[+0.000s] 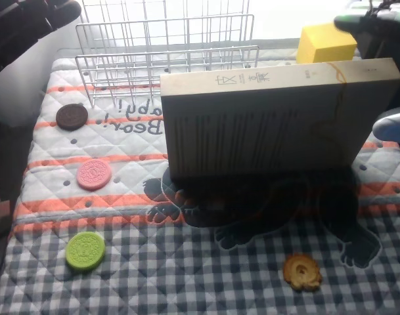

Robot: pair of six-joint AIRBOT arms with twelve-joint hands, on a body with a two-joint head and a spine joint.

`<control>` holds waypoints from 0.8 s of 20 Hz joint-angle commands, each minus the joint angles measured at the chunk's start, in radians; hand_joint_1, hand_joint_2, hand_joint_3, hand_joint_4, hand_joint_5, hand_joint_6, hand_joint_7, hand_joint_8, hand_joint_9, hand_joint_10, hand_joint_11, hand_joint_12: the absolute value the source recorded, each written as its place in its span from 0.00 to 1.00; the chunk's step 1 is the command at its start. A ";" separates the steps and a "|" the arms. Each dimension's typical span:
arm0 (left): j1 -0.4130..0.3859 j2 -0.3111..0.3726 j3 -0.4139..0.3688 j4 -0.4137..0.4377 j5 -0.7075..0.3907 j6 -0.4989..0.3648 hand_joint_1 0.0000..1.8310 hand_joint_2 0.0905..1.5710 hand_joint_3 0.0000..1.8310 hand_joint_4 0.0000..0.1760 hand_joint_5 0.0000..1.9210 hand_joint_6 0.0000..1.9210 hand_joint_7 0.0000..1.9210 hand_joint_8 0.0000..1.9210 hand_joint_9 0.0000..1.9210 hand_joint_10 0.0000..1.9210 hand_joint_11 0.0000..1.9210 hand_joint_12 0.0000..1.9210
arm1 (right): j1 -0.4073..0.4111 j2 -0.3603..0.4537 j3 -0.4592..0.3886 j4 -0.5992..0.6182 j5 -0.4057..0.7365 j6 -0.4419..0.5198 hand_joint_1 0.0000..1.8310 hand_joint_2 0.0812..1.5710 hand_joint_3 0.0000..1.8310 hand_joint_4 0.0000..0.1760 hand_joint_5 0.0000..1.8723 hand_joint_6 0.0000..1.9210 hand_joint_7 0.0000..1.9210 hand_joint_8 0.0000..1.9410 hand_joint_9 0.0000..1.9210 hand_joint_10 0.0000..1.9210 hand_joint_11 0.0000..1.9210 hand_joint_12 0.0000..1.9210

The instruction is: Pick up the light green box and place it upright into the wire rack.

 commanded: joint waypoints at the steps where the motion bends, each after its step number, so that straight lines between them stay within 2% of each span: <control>1: -0.008 0.004 0.000 -0.023 -0.119 -0.007 0.17 0.69 0.00 0.96 0.25 0.00 0.24 0.00 0.20 0.01 0.00 0.36 | 0.017 0.006 0.005 0.039 0.110 0.004 0.22 0.58 0.01 0.79 0.10 0.00 0.07 0.00 0.04 0.00 0.00 0.01; 2: -0.007 0.004 -0.001 -0.024 -0.119 -0.007 0.18 0.69 0.00 0.98 0.24 0.00 0.24 0.00 0.20 0.01 0.00 0.36 | 0.019 0.006 0.005 0.036 0.109 0.004 0.24 0.57 0.00 0.80 0.09 0.00 0.06 0.00 0.04 0.00 0.03 0.02; 3: -0.005 0.004 -0.001 -0.025 -0.119 -0.007 0.19 0.69 0.00 1.00 0.24 0.00 0.24 0.00 0.20 0.00 0.00 0.37 | 0.023 0.004 0.004 0.031 0.107 0.004 0.29 0.56 0.00 0.66 0.08 0.00 0.05 0.00 0.04 0.00 0.03 0.02; 5: -0.003 0.003 -0.001 -0.028 -0.116 -0.007 0.19 0.69 0.00 0.98 0.24 0.00 0.24 0.00 0.20 0.00 0.00 0.36 | 0.046 -0.002 0.005 0.009 0.095 0.004 0.32 0.55 0.00 0.52 0.06 0.00 0.04 0.00 0.03 0.00 0.03 0.02; 6: -0.003 0.002 0.000 -0.028 -0.113 -0.007 0.20 0.69 0.00 0.95 0.24 0.00 0.24 0.00 0.19 0.00 0.00 0.36 | 0.083 -0.009 0.005 -0.020 0.070 0.004 0.39 0.56 0.00 0.37 0.04 0.00 0.01 0.00 0.01 0.00 0.01 0.01; 7: -0.002 0.002 0.000 -0.029 -0.113 -0.007 0.21 0.69 0.00 0.98 0.24 0.00 0.24 0.00 0.19 0.00 0.00 0.34 | 0.104 -0.015 0.007 -0.040 0.051 0.004 0.41 0.56 0.00 0.44 0.03 0.00 0.00 0.00 0.00 0.00 0.00 0.01; 10: 0.003 0.002 0.001 -0.031 -0.114 -0.007 0.23 0.69 0.00 0.93 0.24 0.00 0.24 0.00 0.19 0.00 0.00 0.35 | 0.201 -0.062 0.029 -0.147 -0.055 0.004 0.44 0.55 0.00 0.96 0.00 0.00 0.00 0.00 0.00 0.00 0.00 0.00; 12: 0.003 0.002 0.001 -0.031 -0.114 -0.007 0.25 0.68 0.00 0.99 0.24 0.00 0.24 0.00 0.19 0.00 0.00 0.34 | 0.238 -0.091 0.049 -0.212 -0.104 0.004 0.46 0.53 0.00 1.00 0.00 0.00 0.00 0.00 0.00 0.00 0.00 0.00; 16: 0.003 -0.001 0.002 -0.030 -0.114 -0.007 0.24 0.68 0.00 1.00 0.24 0.00 0.23 0.00 0.18 0.00 0.00 0.34 | 0.260 -0.127 0.084 -0.283 -0.170 0.004 0.37 0.52 0.00 1.00 0.00 0.00 0.00 0.00 0.00 0.00 0.05 0.02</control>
